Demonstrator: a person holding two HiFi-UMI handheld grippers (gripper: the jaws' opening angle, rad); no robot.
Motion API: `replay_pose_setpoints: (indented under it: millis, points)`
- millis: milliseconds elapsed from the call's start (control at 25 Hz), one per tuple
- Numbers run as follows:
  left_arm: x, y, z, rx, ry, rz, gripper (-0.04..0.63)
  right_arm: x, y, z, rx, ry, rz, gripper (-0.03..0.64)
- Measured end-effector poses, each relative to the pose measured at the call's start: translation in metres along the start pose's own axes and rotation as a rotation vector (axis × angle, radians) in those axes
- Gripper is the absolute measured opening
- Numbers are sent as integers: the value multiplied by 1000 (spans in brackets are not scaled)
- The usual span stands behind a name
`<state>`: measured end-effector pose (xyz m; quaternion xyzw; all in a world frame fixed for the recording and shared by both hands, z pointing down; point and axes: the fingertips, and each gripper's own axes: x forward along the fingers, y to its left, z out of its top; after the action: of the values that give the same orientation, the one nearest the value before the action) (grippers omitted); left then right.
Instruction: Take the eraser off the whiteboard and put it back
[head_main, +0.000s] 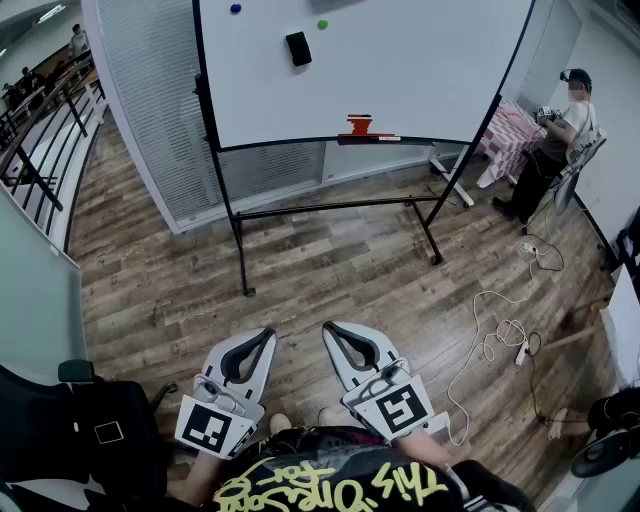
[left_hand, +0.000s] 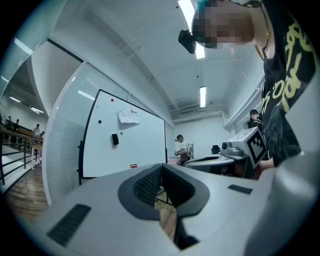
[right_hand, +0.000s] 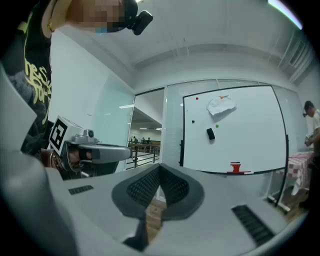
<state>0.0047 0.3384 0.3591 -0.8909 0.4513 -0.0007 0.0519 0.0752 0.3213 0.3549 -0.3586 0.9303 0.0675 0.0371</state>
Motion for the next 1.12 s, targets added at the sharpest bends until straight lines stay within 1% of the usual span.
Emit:
replay_pose_setpoints:
  millis: [520, 680, 920, 1120]
  points:
    - [-6, 7, 2, 2, -10, -10, 8, 6, 9, 2, 1, -7, -6, 9]
    - [-12, 10, 1, 1, -12, -14, 8, 6, 13, 4, 28, -23, -24, 9]
    - [-21, 16, -1, -8, -16, -25, 8, 11, 22, 5, 20, -23, -38, 11]
    - [-34, 24, -3, -9, -12, -44, 8, 15, 35, 4, 32, -23, -69, 11]
